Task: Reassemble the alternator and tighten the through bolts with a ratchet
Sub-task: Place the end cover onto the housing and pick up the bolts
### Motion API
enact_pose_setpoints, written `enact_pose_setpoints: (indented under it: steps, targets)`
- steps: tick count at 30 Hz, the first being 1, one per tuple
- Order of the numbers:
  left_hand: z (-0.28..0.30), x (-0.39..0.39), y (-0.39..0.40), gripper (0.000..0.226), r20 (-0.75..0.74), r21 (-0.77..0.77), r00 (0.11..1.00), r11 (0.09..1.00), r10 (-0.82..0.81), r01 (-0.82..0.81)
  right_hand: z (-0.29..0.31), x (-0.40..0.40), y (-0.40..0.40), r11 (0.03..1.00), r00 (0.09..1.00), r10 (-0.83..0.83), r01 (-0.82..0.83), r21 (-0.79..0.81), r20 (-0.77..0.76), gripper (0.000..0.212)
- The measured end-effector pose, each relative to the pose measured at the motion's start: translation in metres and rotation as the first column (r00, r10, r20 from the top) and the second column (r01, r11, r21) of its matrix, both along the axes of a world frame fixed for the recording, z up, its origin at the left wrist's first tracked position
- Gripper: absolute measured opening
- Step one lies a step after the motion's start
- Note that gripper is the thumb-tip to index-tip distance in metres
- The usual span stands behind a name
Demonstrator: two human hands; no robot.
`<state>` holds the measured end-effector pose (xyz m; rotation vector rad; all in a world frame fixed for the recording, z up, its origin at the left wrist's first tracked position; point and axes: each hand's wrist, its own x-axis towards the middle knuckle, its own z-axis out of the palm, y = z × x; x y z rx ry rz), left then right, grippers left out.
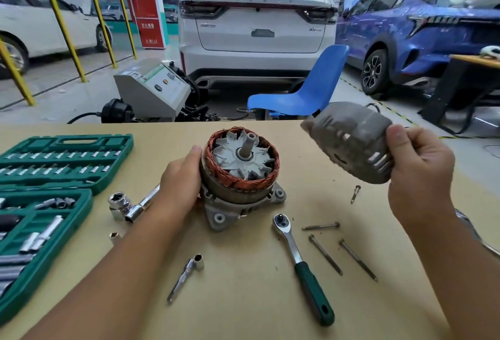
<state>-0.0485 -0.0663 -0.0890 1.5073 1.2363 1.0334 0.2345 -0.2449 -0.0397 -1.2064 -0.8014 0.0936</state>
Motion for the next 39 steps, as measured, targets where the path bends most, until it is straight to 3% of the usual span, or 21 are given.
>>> enact_pose_setpoints:
  steps: [3, 5, 7, 10, 13, 15, 18, 21, 24, 27, 29, 31, 39]
  targets:
    - [0.005, -0.002, -0.003, 0.063, -0.017, 0.091, 0.996, 0.992, 0.093, -0.091, 0.015, -0.007, 0.0, 0.975, 0.951, 0.192, -0.156, 0.161, -0.241, 0.025]
    - [0.015, -0.007, -0.007, 0.041, -0.013, 0.291, 0.988, 0.946, 0.155, -0.145, 0.027, -0.012, -0.002, 0.918, 0.865, 0.38, -0.312, 0.243, -0.328, 0.043]
    - [0.032, -0.011, -0.018, 0.026, 0.047, 0.519, 0.981, 0.835, 0.188, -0.185, 0.044, -0.022, -0.002, 0.784, 0.724, 0.616, -0.524, 0.332, -0.31, 0.053]
    - [0.053, -0.007, -0.042, 0.031, 0.152, 0.653, 0.988, 0.752, -0.005, -0.096, 0.063, -0.036, 0.01, 0.582, 0.456, 0.803, -0.742, 0.335, -0.384, 0.055]
    - [0.06, 0.007, -0.068, 0.036, 0.179, 0.647, 0.924, 0.748, -0.339, 0.149, 0.066, -0.052, 0.03, 0.49, 0.236, 0.717, -0.84, 0.234, -0.656, 0.057]
    - [0.061, 0.012, -0.077, 0.024, 0.255, 0.599, 0.871, 0.776, -0.42, 0.199, 0.061, -0.066, 0.039, 0.395, 0.189, 0.666, -0.91, 0.127, -0.721, 0.056]
    - [0.062, 0.012, -0.079, 0.014, 0.362, 0.477, 0.865, 0.866, -0.346, 0.146, 0.048, -0.082, 0.046, 0.502, 0.355, 0.594, -0.865, -0.013, -0.722, 0.064]
    - [0.061, 0.015, -0.079, 0.022, 0.282, 0.522, 0.936, 0.852, -0.21, 0.035, 0.041, -0.086, 0.05, 0.614, 0.471, 0.589, -0.789, -0.015, -0.657, 0.065]
    - [0.06, 0.022, -0.083, 0.035, 0.23, 0.511, 0.973, 0.853, -0.02, -0.103, 0.035, -0.093, 0.048, 0.673, 0.622, 0.618, -0.735, -0.086, -0.48, 0.045]
    - [0.056, 0.022, -0.08, 0.037, 0.141, 0.517, 0.983, 0.838, 0.115, -0.172, 0.028, -0.099, 0.051, 0.796, 0.806, 0.509, -0.574, -0.191, -0.301, 0.027]
    - [0.057, 0.017, -0.075, 0.041, 0.111, 0.505, 0.983, 0.844, 0.144, -0.181, 0.026, -0.101, 0.054, 0.858, 0.908, 0.406, -0.417, -0.299, -0.099, 0.027]
    - [0.058, 0.012, -0.069, 0.046, 0.075, 0.523, 0.981, 0.831, 0.177, -0.19, 0.027, -0.101, 0.058, 0.884, 0.937, 0.347, -0.314, -0.346, 0.038, 0.033]
    - [0.051, 0.007, -0.054, 0.056, -0.031, 0.459, 0.98, 0.874, 0.196, -0.161, 0.017, -0.093, 0.081, 0.834, 0.951, 0.301, -0.226, -0.503, 0.071, 0.045]
